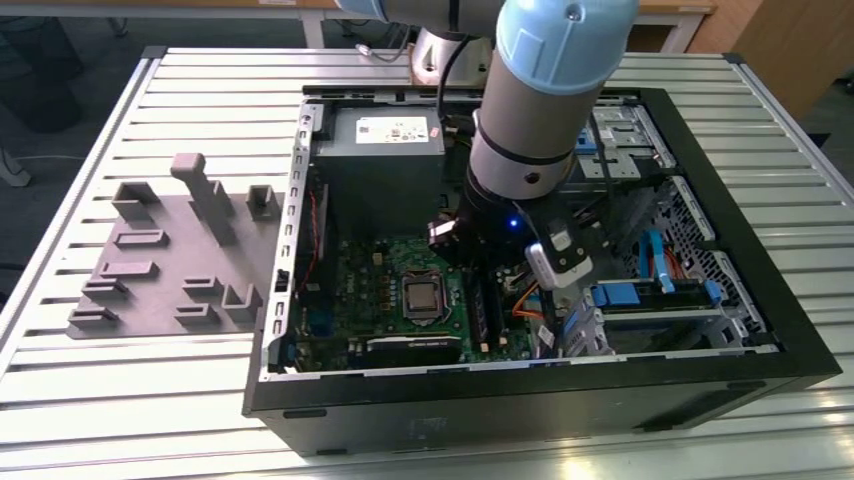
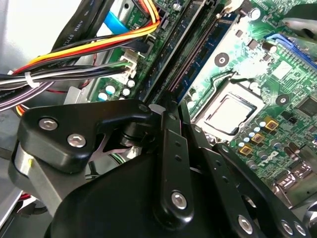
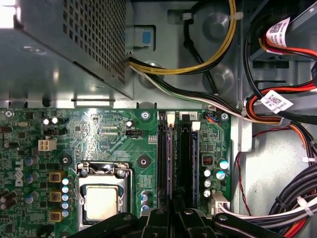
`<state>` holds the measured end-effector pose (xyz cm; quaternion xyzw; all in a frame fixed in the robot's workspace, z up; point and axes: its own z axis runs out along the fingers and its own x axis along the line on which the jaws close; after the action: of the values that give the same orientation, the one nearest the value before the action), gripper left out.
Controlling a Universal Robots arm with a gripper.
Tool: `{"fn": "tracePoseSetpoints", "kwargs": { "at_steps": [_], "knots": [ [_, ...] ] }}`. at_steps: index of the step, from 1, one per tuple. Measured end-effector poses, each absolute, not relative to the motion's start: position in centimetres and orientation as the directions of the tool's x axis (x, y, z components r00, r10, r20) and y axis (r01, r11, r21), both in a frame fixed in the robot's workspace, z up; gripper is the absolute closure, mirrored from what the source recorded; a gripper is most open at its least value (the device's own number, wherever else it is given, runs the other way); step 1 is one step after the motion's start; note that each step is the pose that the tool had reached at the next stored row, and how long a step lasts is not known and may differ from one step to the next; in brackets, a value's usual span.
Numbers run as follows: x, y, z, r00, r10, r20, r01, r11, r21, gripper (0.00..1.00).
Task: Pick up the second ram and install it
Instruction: 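Insert the second ram into the second slot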
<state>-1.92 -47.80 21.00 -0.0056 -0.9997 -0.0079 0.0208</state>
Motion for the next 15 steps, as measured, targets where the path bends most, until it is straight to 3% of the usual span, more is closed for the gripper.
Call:
{"fn": "tracePoseSetpoints", "kwargs": {
  "at_steps": [15],
  "knots": [
    [-1.92, -47.79, 20.76, -0.999, 0.011, 0.045, 0.012, 1.000, 0.016, 0.86]
  ]
}}
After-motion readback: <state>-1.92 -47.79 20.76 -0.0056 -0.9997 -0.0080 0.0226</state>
